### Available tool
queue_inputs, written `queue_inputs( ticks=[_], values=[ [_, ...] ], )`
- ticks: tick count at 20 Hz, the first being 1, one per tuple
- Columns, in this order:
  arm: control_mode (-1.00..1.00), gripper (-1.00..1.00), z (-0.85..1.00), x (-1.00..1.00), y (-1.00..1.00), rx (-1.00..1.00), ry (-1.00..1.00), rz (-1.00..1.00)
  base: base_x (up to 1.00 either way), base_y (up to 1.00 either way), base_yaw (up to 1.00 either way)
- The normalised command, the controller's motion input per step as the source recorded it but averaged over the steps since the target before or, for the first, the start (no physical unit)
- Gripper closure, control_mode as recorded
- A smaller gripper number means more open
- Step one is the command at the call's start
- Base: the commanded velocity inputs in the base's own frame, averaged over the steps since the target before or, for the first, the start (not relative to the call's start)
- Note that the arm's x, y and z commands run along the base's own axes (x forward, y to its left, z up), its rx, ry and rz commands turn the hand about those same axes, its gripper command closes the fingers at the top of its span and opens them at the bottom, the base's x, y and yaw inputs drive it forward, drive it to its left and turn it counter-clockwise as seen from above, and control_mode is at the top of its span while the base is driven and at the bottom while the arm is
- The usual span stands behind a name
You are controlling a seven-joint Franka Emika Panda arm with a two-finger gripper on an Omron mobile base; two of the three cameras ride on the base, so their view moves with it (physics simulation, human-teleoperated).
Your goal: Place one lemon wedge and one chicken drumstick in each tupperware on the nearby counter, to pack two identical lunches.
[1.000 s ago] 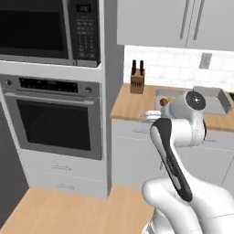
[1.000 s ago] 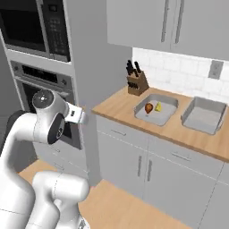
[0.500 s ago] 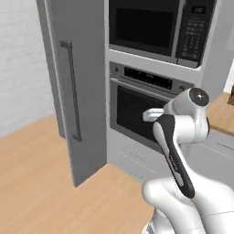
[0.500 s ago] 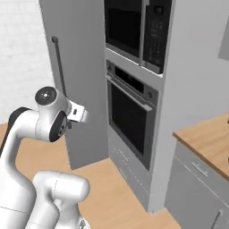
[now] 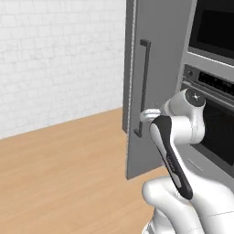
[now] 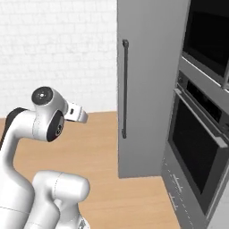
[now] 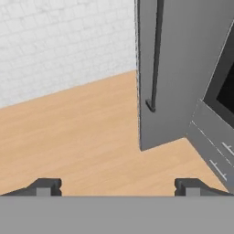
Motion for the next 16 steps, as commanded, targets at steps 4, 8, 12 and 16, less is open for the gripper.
queue_inputs(
  ticks=[4,8,12,16],
  values=[
    [1.0,-1.0,0.0,0.0,0.0,0.0,0.0,0.0,0.98,1.0,0.14],
    [1.0,-1.0,0.0,0.0,0.0,0.0,0.0,0.0,1.0,1.0,-0.01],
    [1.0,-1.0,0.0,0.0,0.0,0.0,0.0,0.0,1.0,1.0,-0.1],
    [1.0,-1.0,0.0,0.0,0.0,0.0,0.0,0.0,1.0,0.94,0.0]
  ],
)
